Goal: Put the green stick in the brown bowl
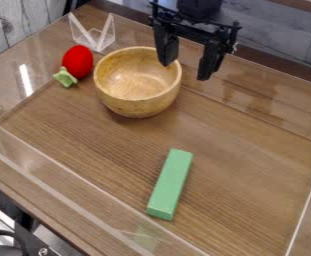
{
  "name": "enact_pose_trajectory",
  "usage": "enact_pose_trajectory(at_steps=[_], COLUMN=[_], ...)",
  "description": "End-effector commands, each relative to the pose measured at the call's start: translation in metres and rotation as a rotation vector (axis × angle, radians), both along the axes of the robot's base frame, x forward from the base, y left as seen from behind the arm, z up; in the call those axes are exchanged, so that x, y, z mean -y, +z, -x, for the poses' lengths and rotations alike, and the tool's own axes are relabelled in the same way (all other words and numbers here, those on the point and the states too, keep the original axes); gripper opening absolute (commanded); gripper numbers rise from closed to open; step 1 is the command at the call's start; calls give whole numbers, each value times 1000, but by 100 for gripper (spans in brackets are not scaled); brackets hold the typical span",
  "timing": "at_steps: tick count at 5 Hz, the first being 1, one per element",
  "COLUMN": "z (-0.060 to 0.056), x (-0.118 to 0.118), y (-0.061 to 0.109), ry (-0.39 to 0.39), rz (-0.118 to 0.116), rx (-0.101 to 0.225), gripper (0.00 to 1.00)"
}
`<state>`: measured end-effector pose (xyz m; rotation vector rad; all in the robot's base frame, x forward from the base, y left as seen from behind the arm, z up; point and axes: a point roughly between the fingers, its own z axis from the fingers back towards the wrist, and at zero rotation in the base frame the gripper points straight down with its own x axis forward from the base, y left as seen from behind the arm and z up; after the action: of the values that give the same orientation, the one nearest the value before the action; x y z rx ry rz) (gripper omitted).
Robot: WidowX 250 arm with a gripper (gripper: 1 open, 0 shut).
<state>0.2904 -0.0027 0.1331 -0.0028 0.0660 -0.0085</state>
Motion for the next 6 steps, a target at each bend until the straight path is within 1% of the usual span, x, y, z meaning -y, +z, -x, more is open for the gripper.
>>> enact_pose_trajectory(at_steps=[1,2,3,4,5,6], z=[10,39,60,67,68,76], x=[-1,13,27,16,4,17], y=[-11,-19,-26,-39,-54,-62], ry=[-78,-68,-58,-39,-18,26], rz=[6,25,37,46,60,79], rx=[-26,-37,-17,-3,28,50], gripper=[100,100,100,100,100,100])
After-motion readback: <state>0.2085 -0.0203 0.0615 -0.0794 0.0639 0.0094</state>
